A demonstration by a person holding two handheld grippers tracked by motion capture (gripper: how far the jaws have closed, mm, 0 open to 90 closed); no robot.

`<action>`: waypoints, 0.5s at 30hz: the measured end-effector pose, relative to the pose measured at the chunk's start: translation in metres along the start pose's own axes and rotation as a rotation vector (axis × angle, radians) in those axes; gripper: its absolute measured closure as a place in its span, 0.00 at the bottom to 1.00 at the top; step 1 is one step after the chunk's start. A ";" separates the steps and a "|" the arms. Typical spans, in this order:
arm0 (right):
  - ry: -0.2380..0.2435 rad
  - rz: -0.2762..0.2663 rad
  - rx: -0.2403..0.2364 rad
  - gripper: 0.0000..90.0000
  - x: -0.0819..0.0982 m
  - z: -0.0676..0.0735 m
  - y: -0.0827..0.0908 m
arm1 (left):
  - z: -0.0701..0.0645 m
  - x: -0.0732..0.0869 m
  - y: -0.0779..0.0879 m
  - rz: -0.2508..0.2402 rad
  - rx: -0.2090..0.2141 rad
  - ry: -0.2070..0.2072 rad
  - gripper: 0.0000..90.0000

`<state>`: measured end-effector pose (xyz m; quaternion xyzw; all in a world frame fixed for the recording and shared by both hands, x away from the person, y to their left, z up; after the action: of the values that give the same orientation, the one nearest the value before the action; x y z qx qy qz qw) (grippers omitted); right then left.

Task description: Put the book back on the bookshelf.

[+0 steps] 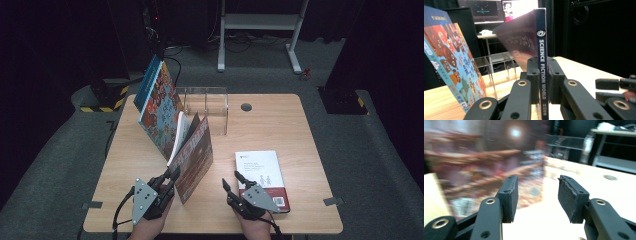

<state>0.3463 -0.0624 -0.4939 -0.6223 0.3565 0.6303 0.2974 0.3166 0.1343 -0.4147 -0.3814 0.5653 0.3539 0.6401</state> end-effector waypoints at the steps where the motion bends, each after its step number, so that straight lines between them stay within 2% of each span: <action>1: -0.008 0.013 0.021 0.55 0.001 -0.010 0.003 | -0.001 0.000 0.000 -0.001 0.002 -0.004 0.91; 5: -0.024 0.029 0.088 0.55 0.005 -0.041 0.014 | -0.004 0.000 0.001 -0.004 0.017 -0.023 0.91; 7: -0.034 0.020 0.120 0.55 0.005 -0.053 0.019 | -0.005 -0.001 0.000 -0.013 0.034 -0.027 0.90; 8: -0.045 0.018 0.130 0.55 0.005 -0.058 0.021 | -0.005 -0.002 -0.002 -0.019 0.030 -0.021 0.87; 9: -0.052 0.008 0.140 0.55 0.005 -0.062 0.023 | -0.004 -0.004 -0.006 -0.007 0.033 -0.005 0.75; 10: -0.057 0.005 0.149 0.55 0.006 -0.065 0.025 | -0.002 -0.006 -0.012 0.013 0.022 -0.004 0.71; 12: -0.073 0.002 0.158 0.55 0.009 -0.068 0.027 | 0.001 -0.009 -0.018 0.017 -0.005 -0.013 0.87; 14: -0.080 0.009 0.152 0.55 0.011 -0.068 0.028 | 0.004 -0.011 -0.021 0.034 -0.020 0.021 0.90; 15: -0.077 0.009 0.148 0.55 0.011 -0.068 0.028 | 0.004 -0.011 -0.021 0.034 -0.009 0.028 0.91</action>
<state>0.3616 -0.1351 -0.5010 -0.5723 0.3932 0.6270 0.3532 0.3360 0.1282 -0.4014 -0.3797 0.5791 0.3616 0.6243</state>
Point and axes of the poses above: each handheld gripper's, and its own axes: y roughly backward along the jaws, x roughly out of its underside, z roughly to its left, the point moved 8 cm from there along -y, roughly forward along the jaws, and after that the axes turned 7 degrees about -z, right-handed, at the moved point
